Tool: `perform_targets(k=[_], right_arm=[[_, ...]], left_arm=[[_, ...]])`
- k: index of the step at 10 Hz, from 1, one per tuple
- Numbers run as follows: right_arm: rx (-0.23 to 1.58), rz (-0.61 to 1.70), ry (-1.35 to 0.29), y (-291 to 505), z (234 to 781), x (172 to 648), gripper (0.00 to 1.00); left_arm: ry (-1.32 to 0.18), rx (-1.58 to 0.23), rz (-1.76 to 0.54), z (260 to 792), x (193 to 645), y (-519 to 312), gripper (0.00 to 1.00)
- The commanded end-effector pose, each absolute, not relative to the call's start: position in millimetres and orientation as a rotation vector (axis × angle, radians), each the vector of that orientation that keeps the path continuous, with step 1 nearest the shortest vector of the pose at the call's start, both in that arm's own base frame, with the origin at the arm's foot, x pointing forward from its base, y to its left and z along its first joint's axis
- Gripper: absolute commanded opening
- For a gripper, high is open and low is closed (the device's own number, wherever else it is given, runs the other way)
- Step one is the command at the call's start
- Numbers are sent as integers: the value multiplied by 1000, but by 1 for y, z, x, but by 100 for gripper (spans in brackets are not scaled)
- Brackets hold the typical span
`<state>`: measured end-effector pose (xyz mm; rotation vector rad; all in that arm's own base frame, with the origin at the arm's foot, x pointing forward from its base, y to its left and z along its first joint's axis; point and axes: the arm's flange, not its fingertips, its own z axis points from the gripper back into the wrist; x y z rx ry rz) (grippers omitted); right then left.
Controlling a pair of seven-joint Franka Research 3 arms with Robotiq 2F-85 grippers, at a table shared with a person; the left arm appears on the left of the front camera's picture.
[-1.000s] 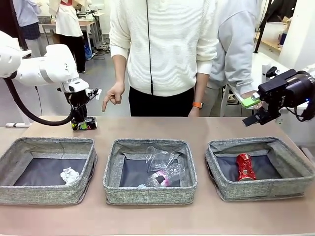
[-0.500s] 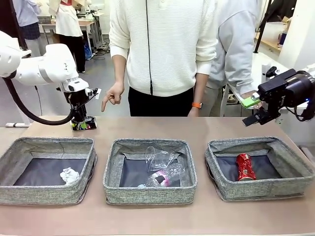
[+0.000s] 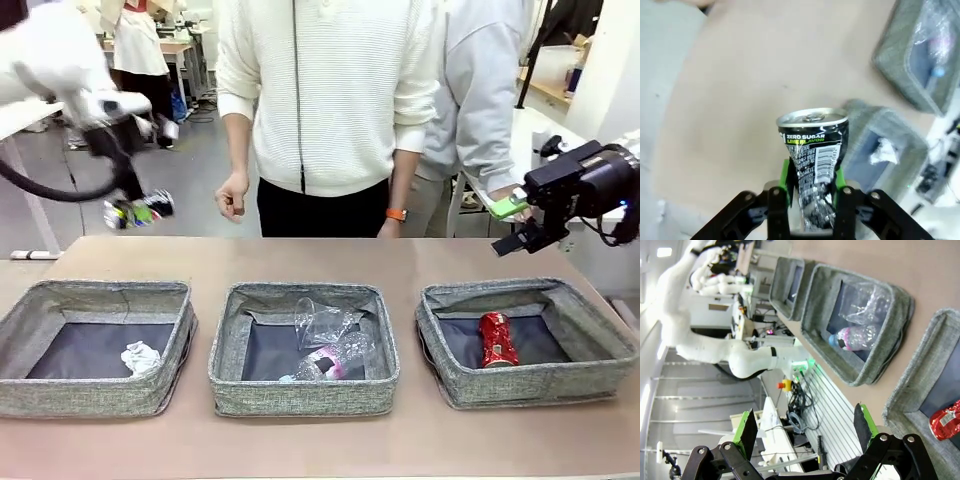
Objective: Sort the waste into the appropriate baskets.
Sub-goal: Pick up the waste item pointed out by the person.
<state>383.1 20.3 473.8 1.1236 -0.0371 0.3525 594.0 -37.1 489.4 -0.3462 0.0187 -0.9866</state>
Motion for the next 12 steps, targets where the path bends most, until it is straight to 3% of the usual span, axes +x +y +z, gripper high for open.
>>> perform_targets(k=[1, 4, 6, 9, 10, 12], right_arm=[[1111, 338, -34, 22, 475, 382, 100], [1111, 338, -34, 22, 475, 382, 100], [1111, 338, -34, 22, 475, 382, 100], [1111, 338, -34, 22, 475, 382, 100], [1111, 338, -34, 22, 475, 382, 100], [1111, 338, -34, 22, 475, 382, 100]], left_arm=[[-75, -238, -921, 516, 492, -32, 0], [-223, -64, -960, 532, 394, -45, 0], [-163, -148, -969, 549, 420, -40, 0], [-163, -148, -969, 549, 420, -40, 0], [-177, -145, -991, 542, 408, -40, 36], [-77, -127, -741, 562, 423, -79, 36]])
